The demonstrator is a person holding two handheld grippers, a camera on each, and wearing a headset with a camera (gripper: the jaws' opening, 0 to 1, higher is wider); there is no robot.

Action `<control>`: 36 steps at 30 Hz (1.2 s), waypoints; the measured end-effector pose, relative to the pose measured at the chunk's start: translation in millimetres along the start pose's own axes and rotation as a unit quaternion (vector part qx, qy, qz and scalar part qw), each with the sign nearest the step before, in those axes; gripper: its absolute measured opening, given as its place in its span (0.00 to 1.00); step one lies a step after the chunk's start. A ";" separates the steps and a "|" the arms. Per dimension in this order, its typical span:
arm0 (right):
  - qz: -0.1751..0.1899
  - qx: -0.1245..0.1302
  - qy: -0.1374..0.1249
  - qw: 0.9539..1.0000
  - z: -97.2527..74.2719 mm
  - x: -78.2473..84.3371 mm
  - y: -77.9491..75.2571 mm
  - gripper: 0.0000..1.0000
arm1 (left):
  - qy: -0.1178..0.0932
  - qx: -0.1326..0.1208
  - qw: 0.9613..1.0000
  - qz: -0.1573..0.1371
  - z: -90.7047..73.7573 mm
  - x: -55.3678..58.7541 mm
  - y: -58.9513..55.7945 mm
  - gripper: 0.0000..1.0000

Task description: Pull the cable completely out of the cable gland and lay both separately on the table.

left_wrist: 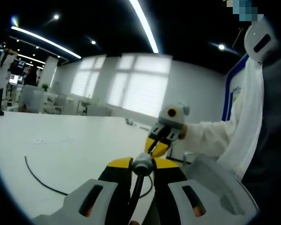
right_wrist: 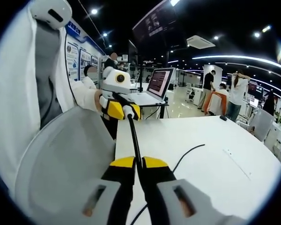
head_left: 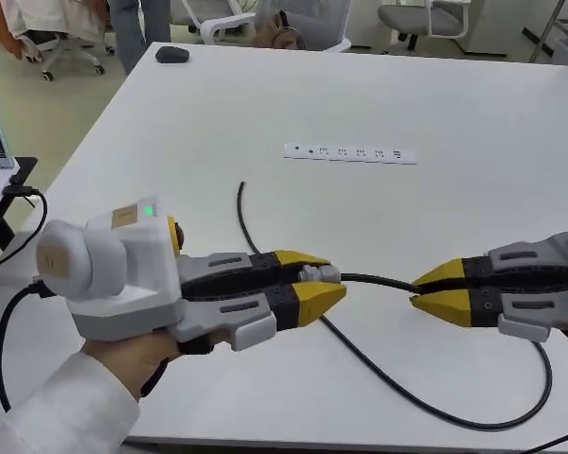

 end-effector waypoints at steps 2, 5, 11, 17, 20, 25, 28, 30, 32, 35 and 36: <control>-0.003 0.007 0.004 1.000 1.3 0.8 -1.5 0.05 | 0.000 0.003 1.000 0.002 0.5 0.0 -1.2 0.18; 0.003 0.018 0.010 1.000 4.2 1.6 -4.5 0.06 | 0.001 0.009 1.000 0.003 1.1 0.1 -2.7 0.18; -0.005 0.026 -0.006 1.000 8.5 -12.4 -7.7 0.21 | 0.015 0.005 1.000 0.016 2.9 3.7 -3.1 0.18; -0.026 -0.006 -0.020 0.999 19.4 -29.5 -2.8 0.26 | 0.025 0.013 0.999 0.020 5.1 6.1 -5.6 0.18; -0.029 -0.019 -0.019 0.999 26.6 -33.6 0.7 0.24 | 0.022 0.013 1.000 0.017 4.3 5.4 -4.3 0.18; -0.029 -0.032 -0.021 0.999 38.0 -34.9 2.7 0.22 | 0.020 0.013 1.000 0.015 3.7 4.8 -3.3 0.18; -0.029 -0.037 -0.022 0.999 41.8 -35.5 2.1 0.22 | 0.021 0.015 1.000 0.013 3.6 5.1 -3.6 0.18; -0.030 -0.041 -0.021 0.998 43.5 -35.9 1.9 0.21 | 0.022 0.016 1.000 0.013 3.9 5.2 -3.7 0.18; -0.031 -0.044 -0.017 0.998 44.4 -34.8 1.7 0.21 | 0.021 0.017 1.000 0.013 3.9 4.8 -3.5 0.18; -0.030 -0.046 -0.017 0.998 44.8 -34.8 1.3 0.19 | 0.020 0.018 1.000 0.012 3.5 4.6 -3.5 0.18; -0.030 -0.047 -0.017 0.998 44.8 -34.6 1.0 0.18 | 0.020 0.018 1.000 0.011 3.5 4.6 -3.6 0.18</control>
Point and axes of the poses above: the centre of the closed fingertips' face, and the gripper's own axes: z roughly forward along the fingers, y roughly to its left, x roughly out of its underside, the point moved 6 cm from there along -z, roughly backward along the fingers, and after that the axes turned 7 degrees about -z, right-handed, at the moved point
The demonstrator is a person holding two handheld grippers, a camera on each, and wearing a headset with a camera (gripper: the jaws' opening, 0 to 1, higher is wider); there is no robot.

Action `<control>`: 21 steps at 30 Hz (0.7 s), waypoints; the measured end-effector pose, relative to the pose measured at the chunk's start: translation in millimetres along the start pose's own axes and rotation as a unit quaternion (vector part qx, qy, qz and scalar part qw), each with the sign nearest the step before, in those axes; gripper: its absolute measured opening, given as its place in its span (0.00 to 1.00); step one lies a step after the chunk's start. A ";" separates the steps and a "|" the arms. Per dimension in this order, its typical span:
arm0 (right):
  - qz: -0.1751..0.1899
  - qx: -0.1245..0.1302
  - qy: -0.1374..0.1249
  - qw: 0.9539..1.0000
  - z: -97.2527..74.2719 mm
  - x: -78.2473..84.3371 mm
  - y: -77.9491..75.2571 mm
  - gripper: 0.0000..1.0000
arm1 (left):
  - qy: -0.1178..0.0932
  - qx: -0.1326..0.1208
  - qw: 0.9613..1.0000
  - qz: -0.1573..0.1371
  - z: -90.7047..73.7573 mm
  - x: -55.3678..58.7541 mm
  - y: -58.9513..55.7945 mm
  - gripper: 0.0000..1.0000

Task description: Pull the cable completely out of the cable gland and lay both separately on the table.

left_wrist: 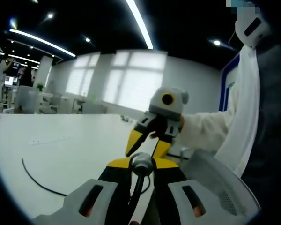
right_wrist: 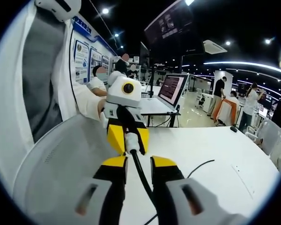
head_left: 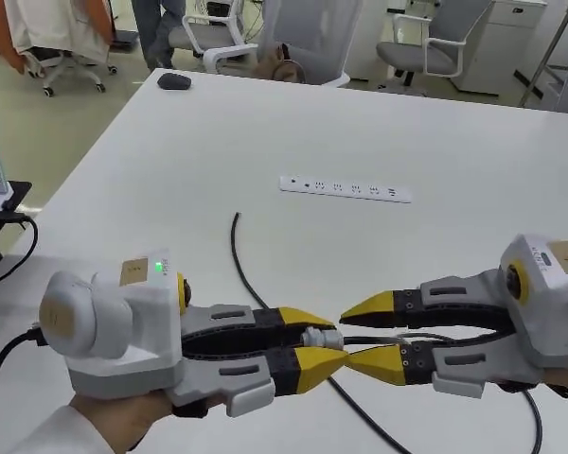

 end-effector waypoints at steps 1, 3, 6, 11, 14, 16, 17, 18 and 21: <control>0.000 0.000 0.001 1.000 0.0 0.4 -0.3 0.15 | 0.001 0.000 1.000 -0.001 0.2 0.3 -0.1 0.18; 0.000 -0.001 0.002 1.000 -0.3 1.3 -1.3 0.12 | 0.003 0.001 1.000 0.000 0.5 0.7 -0.4 0.18; 0.002 -0.008 -0.002 1.000 1.4 1.8 -0.4 0.07 | 0.002 -0.002 1.000 0.000 0.3 0.3 0.1 0.18; 0.000 -0.007 -0.006 1.000 4.0 0.5 -3.3 0.06 | -0.004 -0.007 1.000 -0.003 -1.9 -1.3 1.8 0.18; -0.005 -0.008 -0.009 1.000 4.3 -1.1 -3.4 0.06 | -0.008 -0.007 1.000 -0.005 -2.5 -2.3 2.4 0.18; -0.007 -0.009 -0.009 1.000 4.3 -1.2 -3.0 0.05 | -0.008 -0.008 1.000 -0.003 -2.3 -2.4 2.1 0.18; -0.007 -0.011 -0.009 1.000 4.4 -1.3 -2.1 0.05 | -0.007 -0.008 1.000 -0.003 -2.3 -2.2 1.9 0.18; -0.007 -0.012 -0.009 1.000 4.6 -1.2 -1.8 0.05 | -0.007 -0.009 1.000 -0.003 -2.3 -2.1 2.0 0.18; -0.010 -0.011 -0.009 1.000 4.6 -1.6 -0.9 0.04 | -0.007 -0.010 1.000 -0.003 -2.2 -2.3 2.0 0.18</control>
Point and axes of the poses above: the centre of the closed fingertips' face, and the gripper's own axes: z roughly forward along the fingers, y roughly to its left, x roughly out of its underside, the point moved 6 cm from there along -z, roughly backward along the fingers, and after that the axes turned 7 degrees about -z, right-handed, at the moved point
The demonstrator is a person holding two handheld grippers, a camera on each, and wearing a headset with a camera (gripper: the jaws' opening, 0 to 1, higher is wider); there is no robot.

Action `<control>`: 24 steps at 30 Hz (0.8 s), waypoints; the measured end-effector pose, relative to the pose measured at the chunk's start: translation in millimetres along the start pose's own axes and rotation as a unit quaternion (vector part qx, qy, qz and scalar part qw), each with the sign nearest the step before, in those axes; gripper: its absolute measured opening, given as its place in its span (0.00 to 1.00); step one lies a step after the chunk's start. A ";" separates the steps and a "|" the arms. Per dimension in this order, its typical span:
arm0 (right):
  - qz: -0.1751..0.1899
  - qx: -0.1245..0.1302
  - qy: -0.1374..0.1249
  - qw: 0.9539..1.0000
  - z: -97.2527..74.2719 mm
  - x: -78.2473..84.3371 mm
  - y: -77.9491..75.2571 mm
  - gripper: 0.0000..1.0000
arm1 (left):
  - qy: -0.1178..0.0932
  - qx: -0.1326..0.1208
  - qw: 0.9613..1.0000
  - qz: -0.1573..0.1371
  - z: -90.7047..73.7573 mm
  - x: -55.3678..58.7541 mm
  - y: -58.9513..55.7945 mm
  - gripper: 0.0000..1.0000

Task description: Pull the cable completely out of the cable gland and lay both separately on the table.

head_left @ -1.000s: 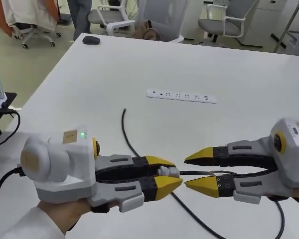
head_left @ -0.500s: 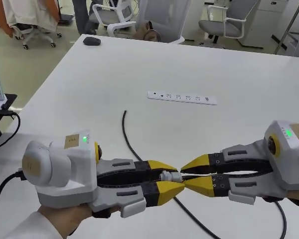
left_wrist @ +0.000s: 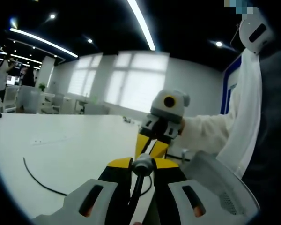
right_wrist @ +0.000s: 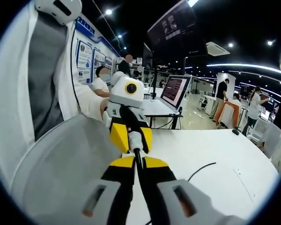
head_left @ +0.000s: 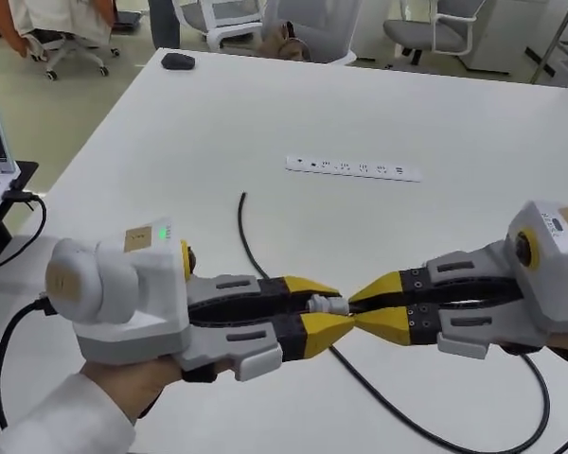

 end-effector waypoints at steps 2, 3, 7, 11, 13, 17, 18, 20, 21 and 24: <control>-0.001 0.001 -0.001 1.000 -0.2 -0.6 0.4 0.04 | -0.002 0.000 1.000 -0.001 -0.2 -0.3 -0.2 0.18; -0.001 0.002 -0.001 1.000 -0.3 -0.7 0.3 0.04 | -0.003 -0.001 1.000 -0.001 -0.3 -0.6 -0.2 0.18; 0.000 0.004 -0.002 1.000 -1.0 -0.8 1.1 0.03 | -0.003 -0.001 1.000 -0.001 0.4 -0.8 -0.8 0.18; 0.000 0.005 -0.001 1.000 -1.8 0.1 1.8 0.03 | -0.001 -0.001 1.000 0.000 1.1 -0.5 -1.3 0.18; 0.002 0.008 0.000 1.000 -3.6 1.1 0.9 0.03 | -0.003 -0.003 1.000 -0.002 0.5 -1.1 -0.5 0.18; 0.004 0.014 0.002 1.000 -8.1 2.6 -0.7 0.03 | -0.012 -0.008 1.000 -0.004 -1.6 -4.0 1.5 0.18; 0.004 0.015 0.003 1.000 -9.7 3.2 -1.0 0.03 | -0.016 -0.009 1.000 -0.005 -2.5 -5.1 1.9 0.18; 0.006 0.018 0.003 1.000 -11.6 3.8 -1.5 0.03 | -0.018 -0.012 1.000 -0.006 -3.5 -5.7 2.9 0.18; 0.006 0.019 0.003 1.000 -12.8 4.1 -1.8 0.03 | -0.020 -0.013 1.000 -0.006 -3.8 -6.1 3.3 0.18; 0.008 0.023 0.004 1.000 -15.6 4.9 -2.0 0.03 | -0.022 -0.014 1.000 -0.006 -4.2 -6.9 3.4 0.18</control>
Point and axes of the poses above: the centre of the closed fingertips' face, and the gripper's own axes: z roughly forward along the fingers, y roughly to its left, x roughly out of its underside, the point moved 6 cm from there along -z, roughly backward along the fingers, and after that the axes turned 7 degrees about -z, right-handed, at the moved point
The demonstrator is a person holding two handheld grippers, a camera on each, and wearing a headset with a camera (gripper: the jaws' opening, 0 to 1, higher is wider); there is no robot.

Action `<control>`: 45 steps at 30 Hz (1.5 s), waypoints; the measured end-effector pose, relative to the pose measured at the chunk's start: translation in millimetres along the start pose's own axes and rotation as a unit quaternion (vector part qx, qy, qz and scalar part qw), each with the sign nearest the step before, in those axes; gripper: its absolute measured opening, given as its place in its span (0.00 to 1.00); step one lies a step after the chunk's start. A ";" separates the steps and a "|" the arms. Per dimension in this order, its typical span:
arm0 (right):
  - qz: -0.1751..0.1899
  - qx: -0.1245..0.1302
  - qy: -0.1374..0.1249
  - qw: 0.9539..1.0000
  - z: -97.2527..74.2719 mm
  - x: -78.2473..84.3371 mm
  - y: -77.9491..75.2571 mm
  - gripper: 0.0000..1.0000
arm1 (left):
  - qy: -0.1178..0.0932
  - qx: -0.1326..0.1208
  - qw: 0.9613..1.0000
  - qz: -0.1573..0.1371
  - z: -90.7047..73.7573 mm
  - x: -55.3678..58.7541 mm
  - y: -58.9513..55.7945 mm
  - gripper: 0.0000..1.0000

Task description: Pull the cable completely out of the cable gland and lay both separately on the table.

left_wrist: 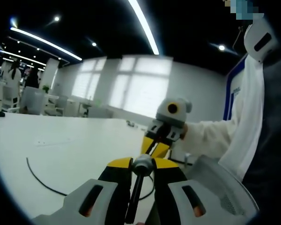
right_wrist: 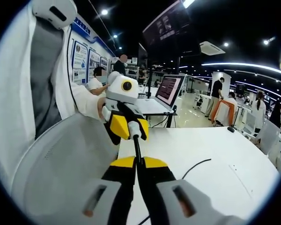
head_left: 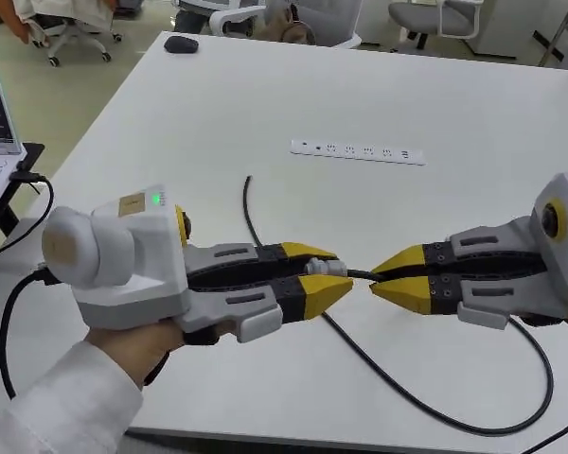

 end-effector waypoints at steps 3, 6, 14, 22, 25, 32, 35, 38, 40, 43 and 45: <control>0.002 0.002 0.002 1.000 -2.3 1.4 0.3 0.03 | -0.001 0.000 1.000 0.000 -0.3 -0.3 0.0 0.18; 0.004 0.005 0.005 1.000 -5.3 3.5 1.1 0.03 | -0.002 -0.001 1.000 0.000 -0.5 -0.6 0.3 0.18; 0.012 0.020 0.014 1.000 -17.5 11.0 0.5 0.03 | -0.010 -0.006 1.000 -0.003 -2.9 -3.1 3.4 0.18; 0.020 0.024 0.016 0.999 -18.5 14.6 2.5 0.03 | -0.010 -0.007 1.000 -0.009 -3.1 -2.6 5.3 0.18; 0.023 0.024 0.017 0.999 -17.8 15.8 2.7 0.03 | -0.008 -0.008 1.000 -0.014 -3.1 -2.1 6.1 0.18; 0.020 0.024 0.025 0.999 -14.1 18.5 0.7 0.04 | -0.008 -0.003 1.000 -0.021 -2.8 -3.4 3.9 0.17; 0.022 0.026 0.017 0.999 -10.4 16.4 -0.5 0.05 | -0.005 0.003 1.000 -0.018 -2.1 -3.1 1.5 0.17; 0.015 0.026 0.000 1.000 -4.9 7.6 -0.7 0.10 | -0.001 0.008 1.000 -0.014 -0.7 -2.4 -0.6 0.17; 0.009 0.024 -0.002 1.000 -1.1 4.4 -1.3 0.17 | 0.000 0.012 1.000 -0.016 -0.2 -1.9 -1.7 0.17; 0.002 0.014 -0.008 1.000 5.8 -0.7 -0.3 0.21 | 0.003 0.013 1.000 -0.016 -0.2 -1.0 -1.7 0.17; -0.002 0.009 -0.009 1.000 10.8 -2.5 0.6 0.21 | 0.003 0.011 1.000 -0.016 -0.5 -0.9 -1.4 0.17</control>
Point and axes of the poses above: the centre of the closed fingertips' face, and the gripper's own axes: z roughly forward along the fingers, y roughly to its left, x roughly out of its underside, the point moved 6 cm from there along -z, roughly backward along the fingers, and after that the axes turned 7 degrees about -z, right-handed, at the moved point
